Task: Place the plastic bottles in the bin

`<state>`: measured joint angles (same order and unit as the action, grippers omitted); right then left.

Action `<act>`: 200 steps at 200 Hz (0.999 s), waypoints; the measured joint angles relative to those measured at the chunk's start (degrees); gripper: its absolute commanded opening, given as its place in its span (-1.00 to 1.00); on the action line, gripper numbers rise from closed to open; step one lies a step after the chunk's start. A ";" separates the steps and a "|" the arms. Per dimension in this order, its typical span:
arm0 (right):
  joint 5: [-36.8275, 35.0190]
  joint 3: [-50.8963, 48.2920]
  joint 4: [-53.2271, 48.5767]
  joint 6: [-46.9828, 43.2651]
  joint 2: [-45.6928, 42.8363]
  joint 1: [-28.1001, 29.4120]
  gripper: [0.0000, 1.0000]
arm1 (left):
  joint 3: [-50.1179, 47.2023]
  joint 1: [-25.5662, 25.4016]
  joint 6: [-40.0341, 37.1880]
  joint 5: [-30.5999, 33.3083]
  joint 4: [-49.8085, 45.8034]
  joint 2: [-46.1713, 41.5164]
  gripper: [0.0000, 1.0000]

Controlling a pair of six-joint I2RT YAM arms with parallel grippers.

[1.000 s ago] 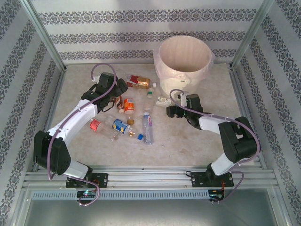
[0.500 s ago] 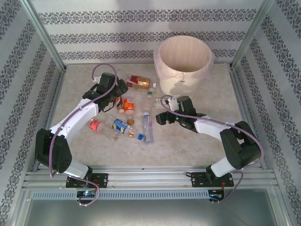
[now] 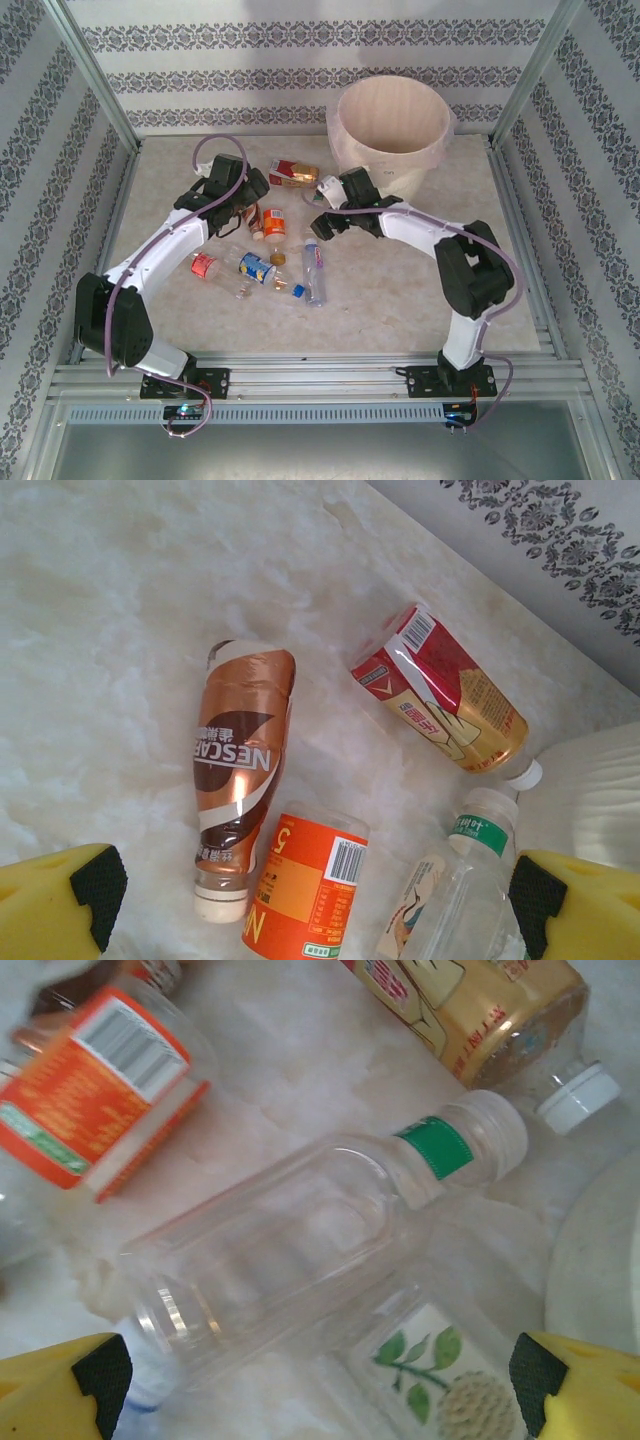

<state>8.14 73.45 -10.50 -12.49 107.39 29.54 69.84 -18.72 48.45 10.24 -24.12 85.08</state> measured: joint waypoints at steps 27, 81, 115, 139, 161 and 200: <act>-2.71 4.42 -5.60 -0.61 3.78 0.90 0.95 | -0.39 0.20 0.00 0.68 -0.02 -1.44 0.99; -4.26 4.87 -9.11 1.20 4.02 3.82 0.95 | -1.70 0.48 0.00 0.79 -0.11 -2.29 0.99; -3.43 -1.51 -8.46 5.81 -1.25 4.92 0.96 | -2.86 0.48 0.02 0.76 -0.07 -2.75 0.99; -1.86 -5.81 -8.22 9.99 -5.22 5.84 0.96 | -2.86 0.48 0.00 0.63 -0.07 -2.75 0.99; -0.61 -9.20 -8.31 13.70 -8.63 6.71 0.96 | -2.86 0.59 0.02 0.26 -0.09 -2.75 0.99; 0.35 -14.36 -10.14 21.31 -15.04 6.99 0.96 | -2.89 0.85 0.02 -0.17 -0.04 -2.75 0.99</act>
<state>8.49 59.09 -20.64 8.82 92.36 36.53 66.96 -17.87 48.47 10.07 -24.16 82.32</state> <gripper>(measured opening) 0.978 0.996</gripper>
